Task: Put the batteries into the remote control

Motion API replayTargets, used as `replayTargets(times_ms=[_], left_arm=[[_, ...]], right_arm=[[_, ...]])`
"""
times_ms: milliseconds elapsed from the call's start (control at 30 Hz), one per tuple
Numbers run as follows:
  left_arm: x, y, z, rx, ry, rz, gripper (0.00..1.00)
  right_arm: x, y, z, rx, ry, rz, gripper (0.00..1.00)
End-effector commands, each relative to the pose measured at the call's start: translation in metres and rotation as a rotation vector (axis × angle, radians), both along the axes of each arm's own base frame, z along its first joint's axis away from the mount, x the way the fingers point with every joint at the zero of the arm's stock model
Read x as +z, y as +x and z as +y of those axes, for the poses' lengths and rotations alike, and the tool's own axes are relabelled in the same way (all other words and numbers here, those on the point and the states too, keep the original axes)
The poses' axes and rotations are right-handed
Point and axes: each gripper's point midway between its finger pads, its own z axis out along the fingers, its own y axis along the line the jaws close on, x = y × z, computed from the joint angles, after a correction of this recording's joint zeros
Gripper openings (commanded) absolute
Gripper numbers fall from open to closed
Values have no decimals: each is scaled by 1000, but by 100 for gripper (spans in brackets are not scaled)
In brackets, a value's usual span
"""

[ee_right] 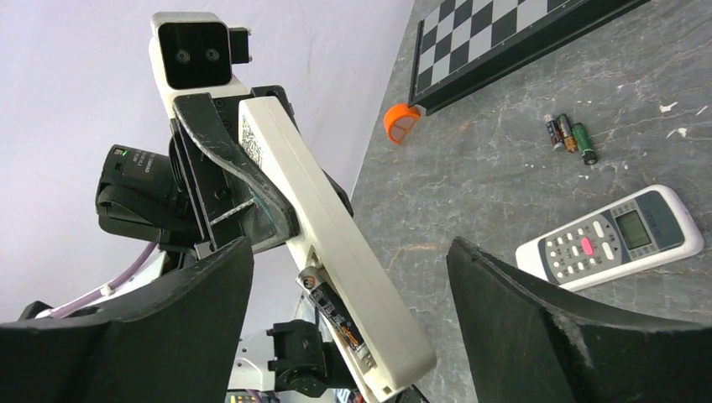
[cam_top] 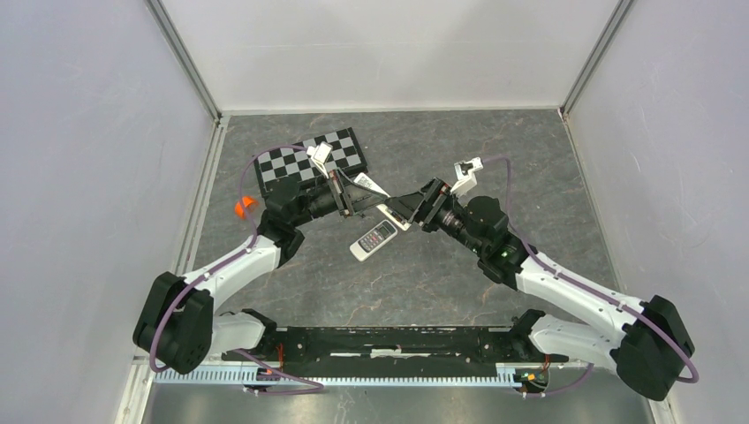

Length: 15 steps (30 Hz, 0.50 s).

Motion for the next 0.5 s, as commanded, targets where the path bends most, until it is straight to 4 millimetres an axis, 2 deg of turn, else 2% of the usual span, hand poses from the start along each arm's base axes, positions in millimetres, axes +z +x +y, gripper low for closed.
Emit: replayTargets(times_ms=[0, 200, 467], left_arm=[[21, 2, 2, 15, -26, -123, 2], [23, 2, 2, 15, -29, -122, 2], [30, 2, 0, 8, -37, -80, 2]], right_arm=[[20, 2, 9, 29, 31, -13, 84], [14, 0, 11, 45, 26, -8, 64], [1, -5, 9, 59, 3, -23, 48]])
